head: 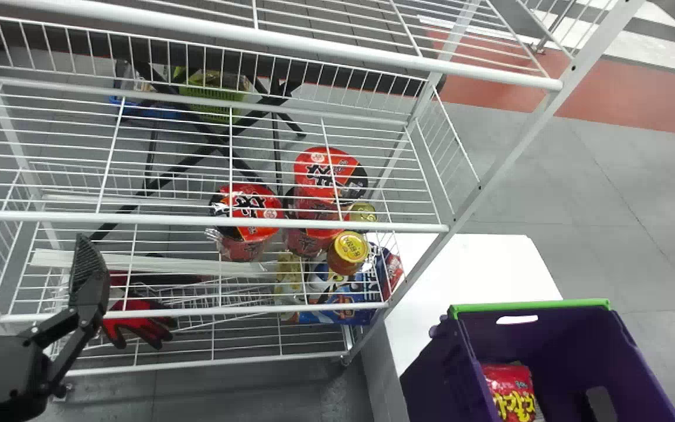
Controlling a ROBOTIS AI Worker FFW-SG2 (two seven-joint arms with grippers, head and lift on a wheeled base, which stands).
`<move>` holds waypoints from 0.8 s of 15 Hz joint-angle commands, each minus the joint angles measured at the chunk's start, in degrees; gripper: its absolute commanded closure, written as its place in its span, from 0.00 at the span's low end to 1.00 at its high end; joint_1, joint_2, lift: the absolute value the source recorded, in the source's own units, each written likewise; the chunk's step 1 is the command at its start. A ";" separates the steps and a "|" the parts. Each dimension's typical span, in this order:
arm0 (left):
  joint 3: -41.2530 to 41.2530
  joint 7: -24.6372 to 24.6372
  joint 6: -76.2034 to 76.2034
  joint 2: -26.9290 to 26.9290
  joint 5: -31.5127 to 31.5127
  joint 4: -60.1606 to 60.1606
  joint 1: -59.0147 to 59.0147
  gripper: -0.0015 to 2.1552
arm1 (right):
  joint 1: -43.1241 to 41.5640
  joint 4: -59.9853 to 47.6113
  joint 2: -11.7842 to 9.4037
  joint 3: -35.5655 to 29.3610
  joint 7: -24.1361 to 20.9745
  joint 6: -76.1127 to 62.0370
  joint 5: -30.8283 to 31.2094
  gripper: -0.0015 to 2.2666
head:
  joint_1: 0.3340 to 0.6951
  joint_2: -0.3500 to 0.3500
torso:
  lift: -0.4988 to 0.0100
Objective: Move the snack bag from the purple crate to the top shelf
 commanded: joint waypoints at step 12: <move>0.33 0.36 0.07 0.00 0.09 -0.27 -0.09 0.05 | 4.80 -12.41 4.26 -2.99 1.50 2.66 0.06 0.72 | 1.00 0.00 | 0.38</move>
